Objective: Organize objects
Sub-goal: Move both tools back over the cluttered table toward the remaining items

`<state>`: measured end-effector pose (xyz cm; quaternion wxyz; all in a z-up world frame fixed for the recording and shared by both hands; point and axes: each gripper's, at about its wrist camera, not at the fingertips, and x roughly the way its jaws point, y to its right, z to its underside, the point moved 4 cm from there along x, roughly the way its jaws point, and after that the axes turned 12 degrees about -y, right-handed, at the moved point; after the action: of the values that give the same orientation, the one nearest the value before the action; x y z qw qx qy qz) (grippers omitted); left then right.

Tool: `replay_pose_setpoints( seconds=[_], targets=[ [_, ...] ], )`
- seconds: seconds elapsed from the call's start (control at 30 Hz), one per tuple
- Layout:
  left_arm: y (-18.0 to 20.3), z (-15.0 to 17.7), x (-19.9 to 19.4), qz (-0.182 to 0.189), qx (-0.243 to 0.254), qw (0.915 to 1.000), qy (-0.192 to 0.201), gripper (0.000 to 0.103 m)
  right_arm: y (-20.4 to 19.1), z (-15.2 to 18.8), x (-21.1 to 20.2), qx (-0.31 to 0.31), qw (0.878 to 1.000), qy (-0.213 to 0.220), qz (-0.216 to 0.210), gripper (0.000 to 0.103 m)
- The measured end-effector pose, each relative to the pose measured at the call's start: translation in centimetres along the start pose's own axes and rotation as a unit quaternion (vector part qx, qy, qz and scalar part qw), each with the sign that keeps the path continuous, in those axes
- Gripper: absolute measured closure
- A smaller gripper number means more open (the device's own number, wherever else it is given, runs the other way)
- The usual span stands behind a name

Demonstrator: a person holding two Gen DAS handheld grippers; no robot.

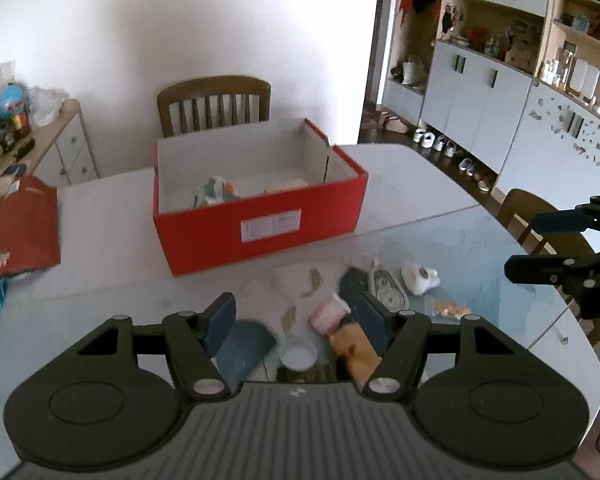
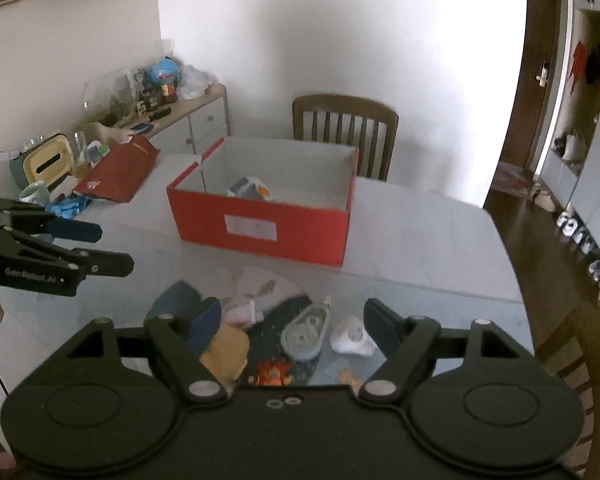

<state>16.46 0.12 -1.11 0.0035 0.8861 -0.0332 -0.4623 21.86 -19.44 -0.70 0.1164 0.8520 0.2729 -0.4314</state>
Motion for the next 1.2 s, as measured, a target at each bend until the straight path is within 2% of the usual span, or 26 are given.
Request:
replay_pose_setpoints(
  seconds=[0.07,0.2,0.47,0.67,0.87,1.07,1.2],
  targets=[
    [0.3,1.2,0.3,-0.009,0.001,1.0000,-0.002,0.026,0.4,0.8,0.3,0.005,1.000,-0.006,-0.003,0.023],
    [0.9,3.6,1.3,-0.013,-0.004,0.9997,-0.019,0.026,1.3,2.4,0.6,0.014,1.000,-0.015,-0.005,0.021],
    [2.0,7.0,4.0,-0.005,-0.007,0.9981,-0.060,0.019,3.4,5.2,2.1,0.016,0.999,-0.037,0.023,0.021],
    [3.7,7.8,5.4,0.009,0.005,0.9978,-0.065,0.001,5.1,6.4,3.9,0.016,0.998,-0.059,0.036,0.021],
    [5.9,7.5,6.9,0.026,0.027,0.9969,-0.069,0.001,6.5,6.9,6.7,0.016,0.996,-0.079,0.044,0.021],
    [7.9,7.2,8.8,0.048,0.044,0.9938,-0.091,0.001,7.4,6.9,9.2,0.023,0.994,-0.097,0.042,0.021],
    [8.3,7.2,10.2,0.036,0.048,0.9930,-0.102,0.001,7.3,6.7,10.4,0.015,0.993,-0.108,0.041,0.021]
  ],
)
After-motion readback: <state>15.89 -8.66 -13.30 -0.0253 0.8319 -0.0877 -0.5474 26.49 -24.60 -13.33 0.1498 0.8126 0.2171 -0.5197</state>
